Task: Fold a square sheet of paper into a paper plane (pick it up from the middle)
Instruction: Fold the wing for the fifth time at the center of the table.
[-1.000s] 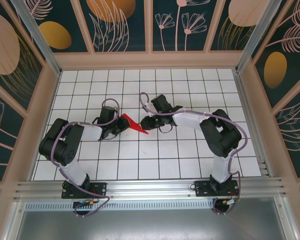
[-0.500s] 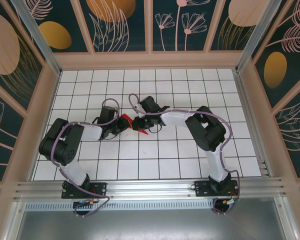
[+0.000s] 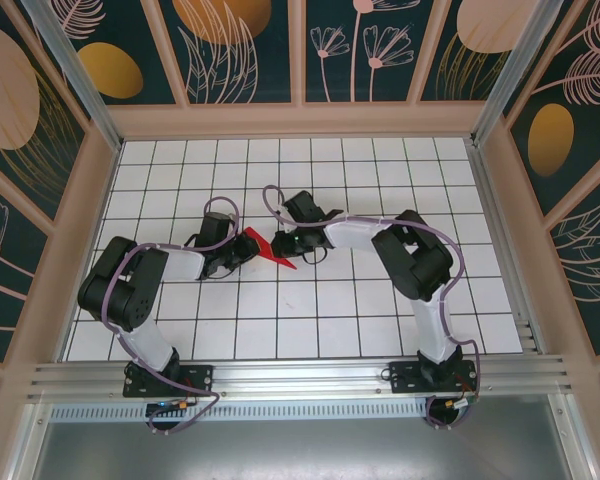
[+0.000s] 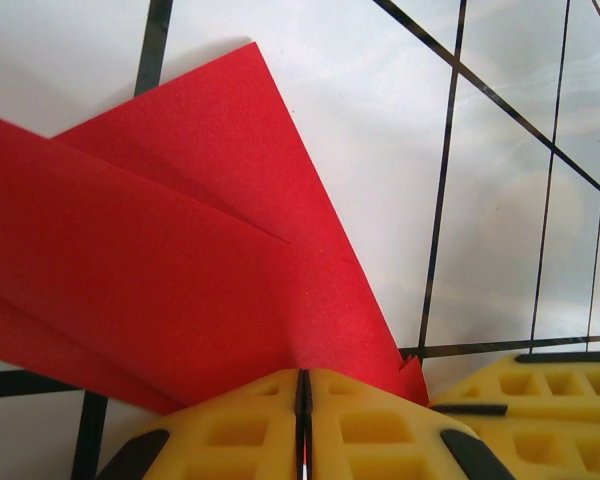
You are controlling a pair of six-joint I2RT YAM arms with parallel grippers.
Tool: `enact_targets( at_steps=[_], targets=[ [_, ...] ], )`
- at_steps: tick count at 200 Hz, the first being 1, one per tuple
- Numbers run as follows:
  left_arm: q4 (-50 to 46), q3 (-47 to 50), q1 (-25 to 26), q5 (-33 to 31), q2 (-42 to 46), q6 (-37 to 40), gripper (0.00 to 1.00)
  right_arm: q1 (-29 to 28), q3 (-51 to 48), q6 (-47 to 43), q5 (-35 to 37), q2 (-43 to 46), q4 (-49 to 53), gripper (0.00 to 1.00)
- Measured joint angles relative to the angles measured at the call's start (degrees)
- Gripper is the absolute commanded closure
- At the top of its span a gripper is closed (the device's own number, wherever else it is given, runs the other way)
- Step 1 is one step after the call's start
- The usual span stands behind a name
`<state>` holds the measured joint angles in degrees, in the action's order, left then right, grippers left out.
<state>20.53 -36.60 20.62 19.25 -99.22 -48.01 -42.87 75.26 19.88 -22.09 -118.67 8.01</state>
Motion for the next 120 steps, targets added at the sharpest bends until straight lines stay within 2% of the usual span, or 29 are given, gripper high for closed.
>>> enact_targets(
  at_steps=[26, 85, 120],
  targets=[
    [-0.4, -0.2, 0.0, 0.0, -0.1, 0.0, 0.89, 0.1, 0.0, 0.0, 0.2, 0.2, 0.0, 0.85],
    [-1.5, -0.8, 0.0, 0.0, -0.1, 0.0, 0.89, -0.9, -2.6, -2.0, 3.2, 6.4, 0.4, 0.64],
    [-2.0, -1.1, 0.0, 0.0, -0.1, 0.0, 0.89, -0.9, -6.8, -6.0, 1.4, 6.9, 0.5, 0.64]
  ],
)
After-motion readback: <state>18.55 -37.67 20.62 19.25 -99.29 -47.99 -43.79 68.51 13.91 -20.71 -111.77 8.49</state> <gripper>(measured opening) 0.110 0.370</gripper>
